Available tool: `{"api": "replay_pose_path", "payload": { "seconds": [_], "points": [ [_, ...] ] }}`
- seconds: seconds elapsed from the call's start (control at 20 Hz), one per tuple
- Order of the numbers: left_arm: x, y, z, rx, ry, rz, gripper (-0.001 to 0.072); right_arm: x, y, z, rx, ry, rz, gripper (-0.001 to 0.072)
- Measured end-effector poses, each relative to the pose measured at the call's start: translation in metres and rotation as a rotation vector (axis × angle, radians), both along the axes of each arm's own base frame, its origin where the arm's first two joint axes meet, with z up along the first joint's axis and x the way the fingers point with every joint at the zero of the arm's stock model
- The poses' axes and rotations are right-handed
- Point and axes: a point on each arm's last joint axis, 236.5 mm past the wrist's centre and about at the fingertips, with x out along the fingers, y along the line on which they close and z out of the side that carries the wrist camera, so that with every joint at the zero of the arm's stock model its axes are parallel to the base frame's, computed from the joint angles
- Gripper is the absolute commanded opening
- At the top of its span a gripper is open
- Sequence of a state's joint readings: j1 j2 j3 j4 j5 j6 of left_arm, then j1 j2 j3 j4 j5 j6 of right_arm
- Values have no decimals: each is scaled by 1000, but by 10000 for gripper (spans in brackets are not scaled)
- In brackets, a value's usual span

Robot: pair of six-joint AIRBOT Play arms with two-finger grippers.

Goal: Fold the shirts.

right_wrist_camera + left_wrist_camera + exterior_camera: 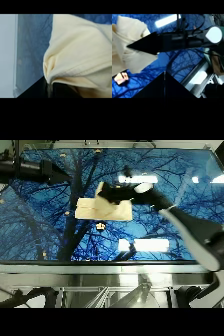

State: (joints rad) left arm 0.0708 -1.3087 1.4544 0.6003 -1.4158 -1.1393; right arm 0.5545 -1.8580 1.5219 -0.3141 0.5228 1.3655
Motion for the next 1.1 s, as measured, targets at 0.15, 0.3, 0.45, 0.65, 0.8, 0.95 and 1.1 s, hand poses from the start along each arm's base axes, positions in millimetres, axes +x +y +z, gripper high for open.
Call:
{"api": "replay_pose_path", "payload": {
  "seconds": [0.15, 0.3, 0.45, 0.65, 0.8, 0.95, 1.1],
  "points": [
    [-26, 2, -14, 4, 27, 1, 17, -8, 47, -4, -13, -83, -6, 637],
    [-41, 10, -27, 2, 49, 34, 17, -7, 58, 27, -14, -209, 25, 491],
    [-53, 18, -32, 1, 56, 63, 16, -8, 38, 72, -22, -316, 131, 487],
    [-68, 28, -23, 4, 16, 106, 16, -13, -36, 103, -107, -330, 281, 414],
    [-78, 35, -10, 11, -36, 136, 15, -14, -112, 78, -257, -220, 316, 586],
    [-87, 36, 3, 18, -83, 149, 15, -19, -172, 26, -356, -64, 279, 635],
    [-91, 37, 9, 15, -92, 165, 15, -22, -198, -27, -403, 35, 234, 635]
  ]
}}
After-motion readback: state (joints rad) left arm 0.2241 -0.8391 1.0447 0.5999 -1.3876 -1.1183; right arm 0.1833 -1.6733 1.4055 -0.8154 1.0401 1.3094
